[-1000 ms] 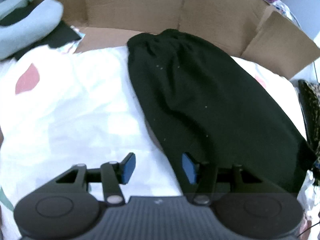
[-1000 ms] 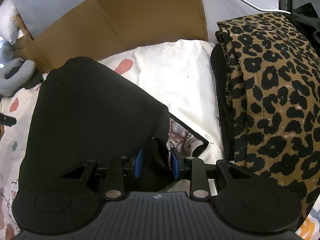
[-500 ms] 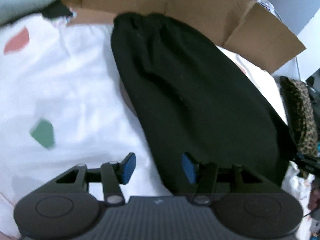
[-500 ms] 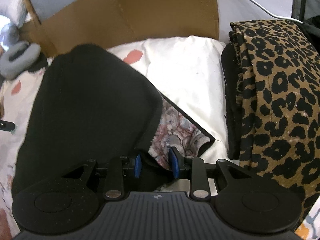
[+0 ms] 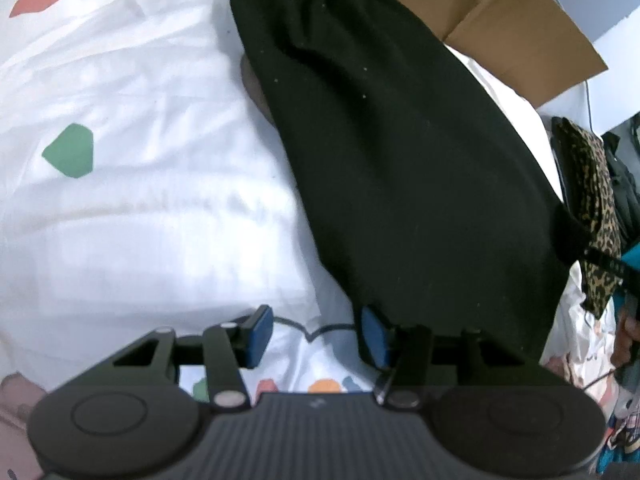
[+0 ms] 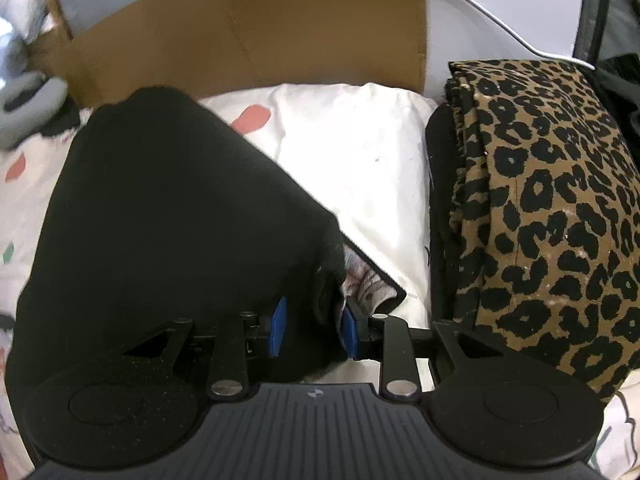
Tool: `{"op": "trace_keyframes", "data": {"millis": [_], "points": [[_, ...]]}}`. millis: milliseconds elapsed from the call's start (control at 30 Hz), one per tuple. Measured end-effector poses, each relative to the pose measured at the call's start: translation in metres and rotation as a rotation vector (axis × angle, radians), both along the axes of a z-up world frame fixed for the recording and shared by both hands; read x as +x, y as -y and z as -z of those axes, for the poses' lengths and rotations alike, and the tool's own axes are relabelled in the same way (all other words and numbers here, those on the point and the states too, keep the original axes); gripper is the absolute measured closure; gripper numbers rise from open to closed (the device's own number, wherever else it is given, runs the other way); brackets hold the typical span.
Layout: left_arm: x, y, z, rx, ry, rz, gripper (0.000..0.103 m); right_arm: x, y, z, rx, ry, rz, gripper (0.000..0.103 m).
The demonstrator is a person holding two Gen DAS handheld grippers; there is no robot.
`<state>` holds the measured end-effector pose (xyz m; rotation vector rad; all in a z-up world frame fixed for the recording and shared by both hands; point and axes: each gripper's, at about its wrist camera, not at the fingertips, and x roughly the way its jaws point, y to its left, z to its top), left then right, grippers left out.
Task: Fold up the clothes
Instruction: 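Open the left gripper and pull it back from the folded black shorts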
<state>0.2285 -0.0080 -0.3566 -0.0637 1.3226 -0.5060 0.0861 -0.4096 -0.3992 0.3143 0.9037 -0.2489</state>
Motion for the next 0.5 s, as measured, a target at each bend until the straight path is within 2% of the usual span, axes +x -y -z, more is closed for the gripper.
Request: {"op": "trace_keyframes", "data": {"millis": [100, 300, 500], "points": [[0.003, -0.003, 0.001, -0.004, 0.0, -0.008, 0.051, -0.002, 0.014, 0.002, 0.036, -0.003, 0.079, 0.092], [0.003, -0.005, 0.004, -0.009, -0.009, 0.007, 0.051, -0.011, 0.03, 0.0, -0.005, 0.007, 0.156, 0.093], [-0.012, -0.005, 0.004, 0.022, -0.001, 0.05, 0.052, -0.016, 0.025, -0.014, -0.055, 0.024, 0.12, 0.092]]}}
